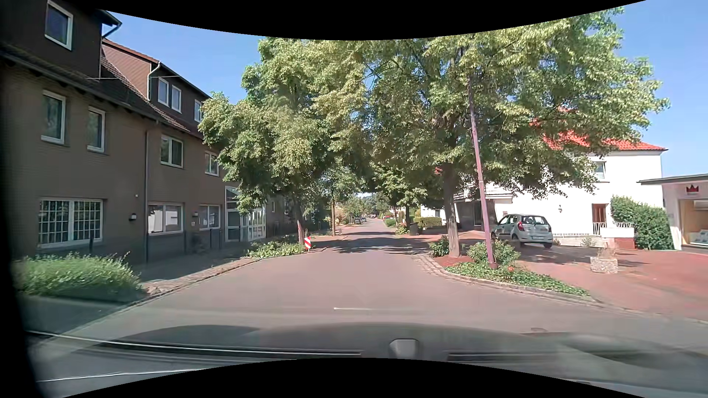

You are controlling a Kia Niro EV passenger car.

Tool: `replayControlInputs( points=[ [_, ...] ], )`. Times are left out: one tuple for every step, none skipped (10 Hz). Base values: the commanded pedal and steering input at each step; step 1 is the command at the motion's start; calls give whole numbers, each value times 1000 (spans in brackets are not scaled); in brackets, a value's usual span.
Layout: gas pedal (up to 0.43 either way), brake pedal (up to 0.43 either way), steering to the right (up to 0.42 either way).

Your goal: Follow the waypoints while adhering to traffic rules and regulations

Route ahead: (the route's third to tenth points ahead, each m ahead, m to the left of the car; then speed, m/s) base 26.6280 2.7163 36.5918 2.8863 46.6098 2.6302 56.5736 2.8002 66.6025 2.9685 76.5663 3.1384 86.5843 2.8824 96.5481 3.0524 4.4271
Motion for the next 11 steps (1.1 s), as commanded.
replayControlInputs(
  points=[
    [311, 6, 2],
    [299, 12, 2],
    [299, 6, 2],
    [299, 6, 2],
    [287, 12, 2],
    [287, 6, 2],
    [280, 6, 2],
    [260, 6, 2],
    [248, 6, 2],
    [248, 6, 2],
    [228, 6, 1]
  ],
)
